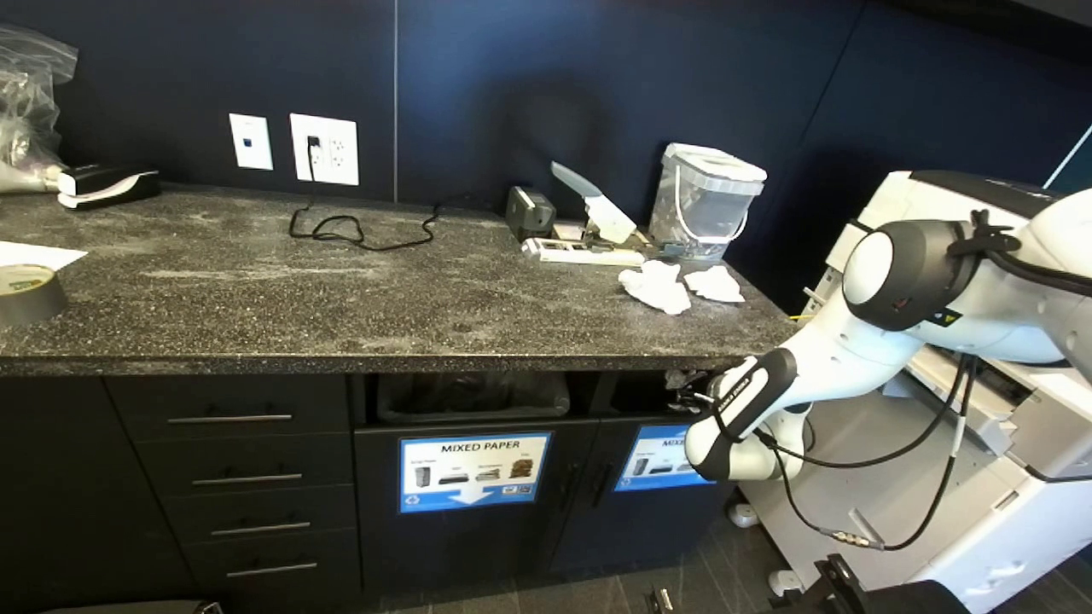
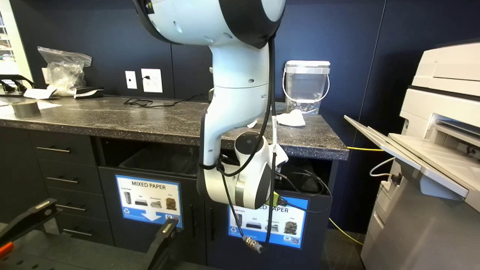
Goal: Put the papers on the counter into the recycle bin
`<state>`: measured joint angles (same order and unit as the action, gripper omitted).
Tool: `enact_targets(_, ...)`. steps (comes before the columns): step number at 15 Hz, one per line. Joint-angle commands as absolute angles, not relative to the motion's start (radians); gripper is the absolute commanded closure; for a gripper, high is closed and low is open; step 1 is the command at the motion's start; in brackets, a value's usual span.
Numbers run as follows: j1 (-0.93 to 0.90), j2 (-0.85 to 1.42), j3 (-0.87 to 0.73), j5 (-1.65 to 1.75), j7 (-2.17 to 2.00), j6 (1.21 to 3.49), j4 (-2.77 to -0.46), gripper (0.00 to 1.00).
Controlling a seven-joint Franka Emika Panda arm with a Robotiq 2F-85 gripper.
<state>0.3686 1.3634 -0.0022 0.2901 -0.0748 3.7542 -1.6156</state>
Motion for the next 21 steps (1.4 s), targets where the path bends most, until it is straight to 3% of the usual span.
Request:
enact_targets(1,0.331,1.325,-0.022,0.254,-0.052,3.758,-1.658,0.0)
enact_targets(11,0.511,1.342,0.112,0.755,-0.124,3.829,-1.647,0.0)
enact_targets(21,0.453,1.146,0.004,0.703,-0.081,3.671,-1.85,0.0)
